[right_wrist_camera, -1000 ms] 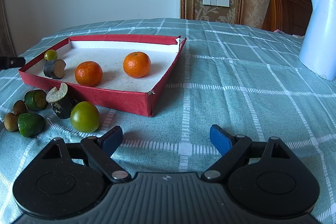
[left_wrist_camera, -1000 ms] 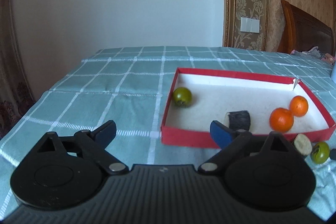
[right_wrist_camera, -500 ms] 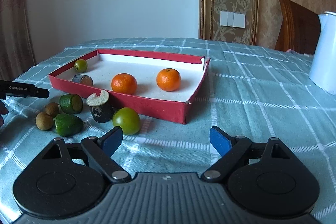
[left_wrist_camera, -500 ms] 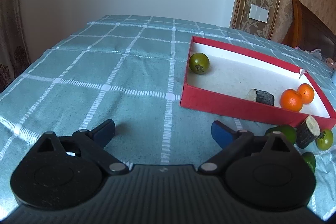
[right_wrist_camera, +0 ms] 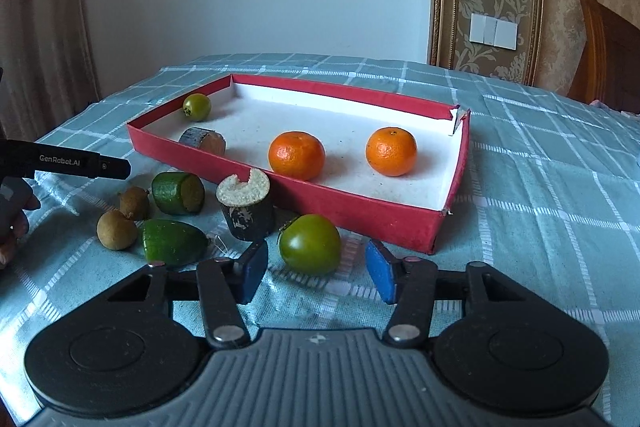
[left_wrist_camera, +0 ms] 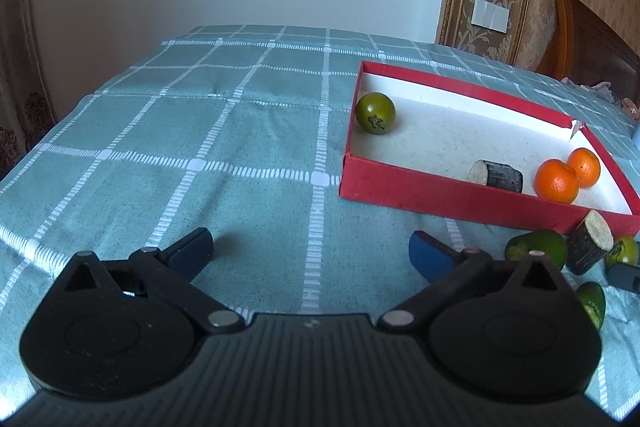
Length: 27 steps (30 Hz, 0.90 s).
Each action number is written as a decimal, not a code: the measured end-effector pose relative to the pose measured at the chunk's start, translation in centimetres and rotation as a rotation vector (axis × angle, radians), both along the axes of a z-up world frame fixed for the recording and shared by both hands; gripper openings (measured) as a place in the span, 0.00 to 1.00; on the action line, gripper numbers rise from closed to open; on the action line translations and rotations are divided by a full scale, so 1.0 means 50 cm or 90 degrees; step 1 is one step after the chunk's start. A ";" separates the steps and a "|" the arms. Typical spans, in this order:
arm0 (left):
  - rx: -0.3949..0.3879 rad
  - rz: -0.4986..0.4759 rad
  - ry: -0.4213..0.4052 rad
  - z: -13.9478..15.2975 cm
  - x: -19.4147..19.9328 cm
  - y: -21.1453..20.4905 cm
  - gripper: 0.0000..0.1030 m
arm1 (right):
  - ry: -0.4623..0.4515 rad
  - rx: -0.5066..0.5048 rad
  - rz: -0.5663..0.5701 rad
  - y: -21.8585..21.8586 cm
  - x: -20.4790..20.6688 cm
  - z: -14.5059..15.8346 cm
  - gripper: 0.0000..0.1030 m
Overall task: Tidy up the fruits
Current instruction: 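Grasp the large green tomato beside the tray with the right gripper, then carry the green tomato into the tray and open the right gripper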
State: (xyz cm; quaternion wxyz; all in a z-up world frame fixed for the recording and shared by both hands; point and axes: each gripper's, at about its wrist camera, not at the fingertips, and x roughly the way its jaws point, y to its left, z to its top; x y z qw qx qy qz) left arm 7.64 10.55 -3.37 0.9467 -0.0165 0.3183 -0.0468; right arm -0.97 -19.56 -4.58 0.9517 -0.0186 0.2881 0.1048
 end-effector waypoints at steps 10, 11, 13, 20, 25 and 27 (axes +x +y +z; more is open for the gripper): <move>0.023 0.000 0.005 -0.002 0.003 -0.008 1.00 | 0.000 0.025 -0.017 -0.006 0.013 -0.001 0.32; 0.022 0.000 0.005 -0.002 0.003 -0.008 1.00 | -0.002 0.026 -0.020 -0.008 0.011 -0.001 0.32; 0.021 0.000 0.005 -0.002 0.003 -0.007 1.00 | -0.007 0.026 -0.023 -0.011 0.005 0.000 0.32; 0.022 0.000 0.005 -0.002 0.003 -0.006 1.00 | -0.038 0.038 -0.038 -0.033 -0.011 0.029 0.32; 0.023 0.000 0.005 -0.002 0.002 -0.006 1.00 | -0.060 0.041 -0.048 -0.047 0.011 0.060 0.32; 0.022 0.000 0.005 -0.002 0.002 -0.007 1.00 | -0.063 0.039 -0.048 -0.048 0.030 0.068 0.32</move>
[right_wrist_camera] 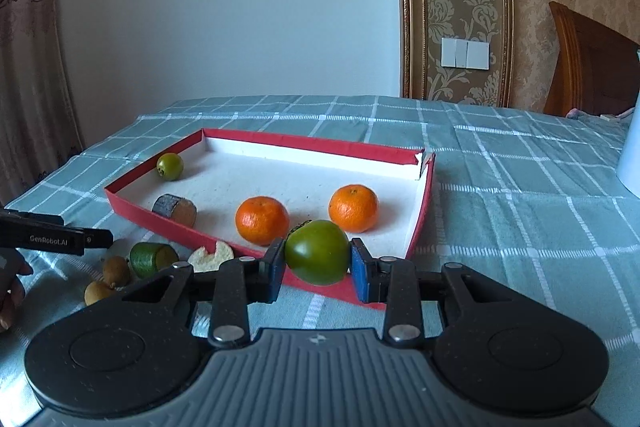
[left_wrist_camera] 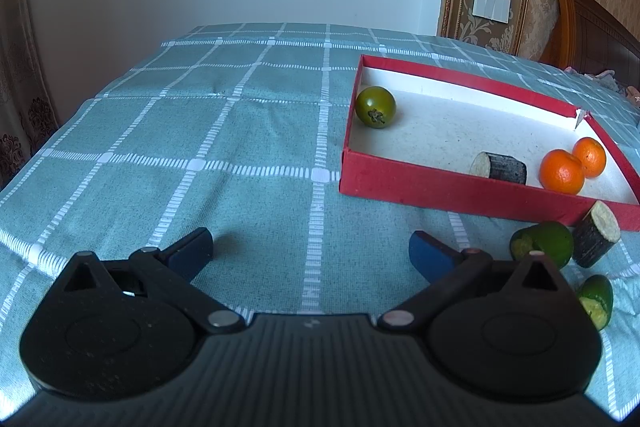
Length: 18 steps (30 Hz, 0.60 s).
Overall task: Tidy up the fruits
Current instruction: 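Carry the green tomato into the tray and open the right gripper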
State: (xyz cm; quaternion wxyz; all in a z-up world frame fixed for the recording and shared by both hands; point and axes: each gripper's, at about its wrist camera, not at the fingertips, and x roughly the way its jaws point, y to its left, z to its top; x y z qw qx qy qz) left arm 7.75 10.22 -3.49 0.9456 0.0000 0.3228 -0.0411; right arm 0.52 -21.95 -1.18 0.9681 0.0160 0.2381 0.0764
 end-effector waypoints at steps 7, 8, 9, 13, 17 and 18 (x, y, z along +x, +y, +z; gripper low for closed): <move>0.000 0.000 0.000 0.000 0.000 0.001 1.00 | 0.012 -0.021 0.011 0.018 0.088 0.007 0.32; 0.000 0.000 0.000 0.000 0.000 0.000 1.00 | 0.015 -0.024 0.014 0.023 0.100 0.006 0.32; -0.001 0.000 0.000 0.000 -0.001 0.000 1.00 | 0.017 -0.027 0.017 0.028 0.110 0.005 0.32; -0.001 0.000 0.000 0.000 -0.001 0.001 1.00 | 0.023 -0.052 0.027 0.053 0.153 0.001 0.32; -0.001 0.000 0.000 0.001 -0.001 0.000 1.00 | 0.037 -0.068 0.034 0.074 0.195 -0.009 0.32; -0.001 0.000 0.000 0.001 -0.001 0.000 1.00 | 0.039 -0.072 0.034 0.078 0.202 -0.011 0.32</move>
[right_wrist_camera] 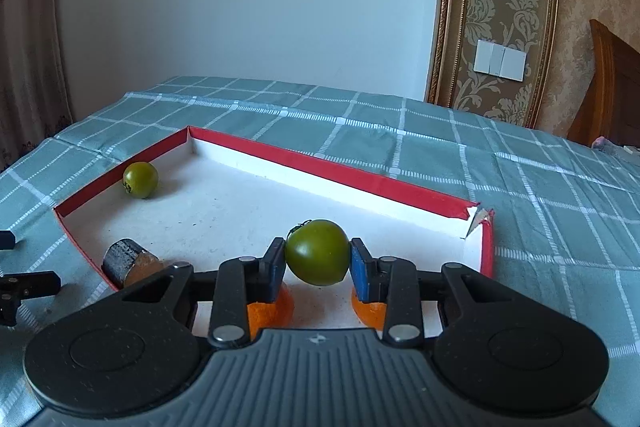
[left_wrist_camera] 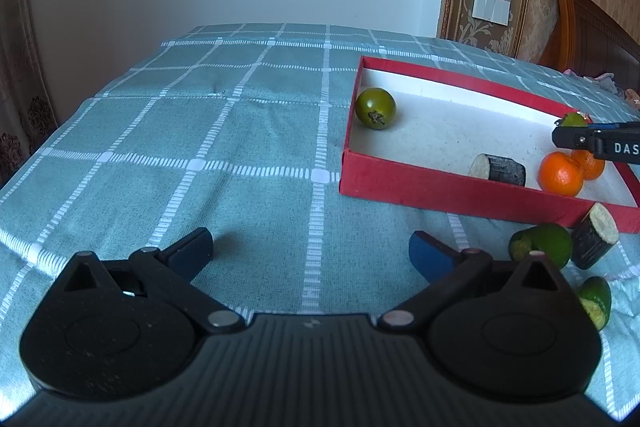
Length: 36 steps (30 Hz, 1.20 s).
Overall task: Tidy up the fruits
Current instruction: 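Carry the green tomato into the tray and open the right gripper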
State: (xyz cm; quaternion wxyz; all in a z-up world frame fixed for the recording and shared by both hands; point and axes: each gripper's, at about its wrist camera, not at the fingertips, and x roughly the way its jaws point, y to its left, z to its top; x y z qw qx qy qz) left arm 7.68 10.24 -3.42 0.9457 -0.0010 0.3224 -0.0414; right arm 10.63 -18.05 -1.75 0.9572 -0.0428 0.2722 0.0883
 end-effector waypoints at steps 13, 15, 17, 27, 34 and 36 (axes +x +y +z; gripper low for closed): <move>0.001 0.000 0.000 0.001 0.000 0.000 1.00 | 0.031 -0.013 -0.025 0.010 0.059 -0.030 0.32; 0.000 0.000 0.000 0.001 0.000 0.000 1.00 | 0.029 -0.015 -0.025 0.010 0.059 -0.030 0.32; 0.001 0.000 0.000 0.001 0.000 0.000 1.00 | 0.030 -0.011 -0.026 0.009 0.058 -0.030 0.32; 0.003 0.000 0.001 0.002 0.001 -0.002 1.00 | 0.014 -0.014 -0.019 0.008 0.047 -0.031 0.35; 0.004 0.000 0.001 0.002 0.001 -0.003 1.00 | 0.007 -0.010 -0.019 0.005 0.031 -0.026 0.38; 0.004 0.000 0.001 0.001 0.001 -0.002 1.00 | 0.001 -0.013 -0.021 0.005 0.025 -0.025 0.38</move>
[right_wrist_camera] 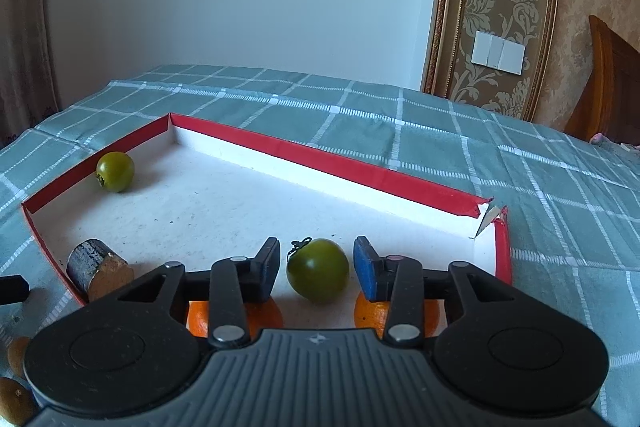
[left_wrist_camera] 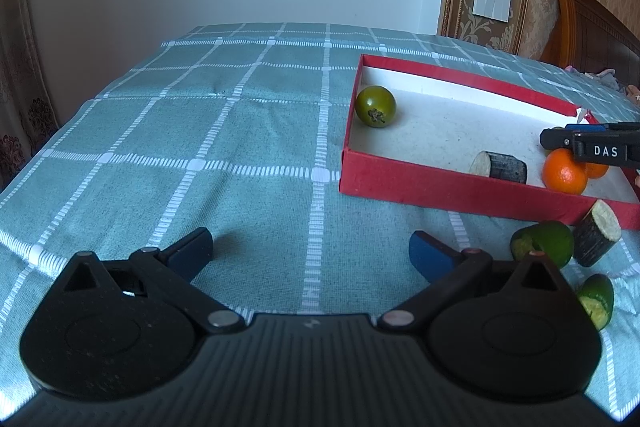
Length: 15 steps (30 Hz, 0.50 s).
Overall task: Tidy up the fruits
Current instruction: 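Carry the green tomato into the tray and open the right gripper, then withdraw the right gripper from the tray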
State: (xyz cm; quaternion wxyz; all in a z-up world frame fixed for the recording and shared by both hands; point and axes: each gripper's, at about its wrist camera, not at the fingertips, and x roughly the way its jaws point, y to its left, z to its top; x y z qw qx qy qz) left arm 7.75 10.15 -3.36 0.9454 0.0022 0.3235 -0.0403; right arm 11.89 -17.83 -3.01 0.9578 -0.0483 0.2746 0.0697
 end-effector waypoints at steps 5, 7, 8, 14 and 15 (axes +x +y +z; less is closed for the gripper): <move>0.000 0.000 0.000 0.000 0.000 -0.001 1.00 | -0.007 0.019 -0.002 -0.009 -0.014 0.004 0.42; 0.000 0.000 0.000 0.001 0.000 -0.001 1.00 | -0.013 0.024 -0.002 -0.012 -0.023 0.007 0.46; 0.000 0.000 0.000 0.000 0.000 -0.001 1.00 | -0.017 0.026 -0.002 -0.014 -0.029 0.008 0.50; -0.001 0.000 0.000 0.001 -0.001 -0.001 1.00 | -0.045 0.048 -0.010 -0.034 -0.088 0.020 0.61; -0.002 0.000 0.000 0.001 0.000 -0.001 1.00 | -0.050 0.052 -0.014 -0.040 -0.101 0.022 0.61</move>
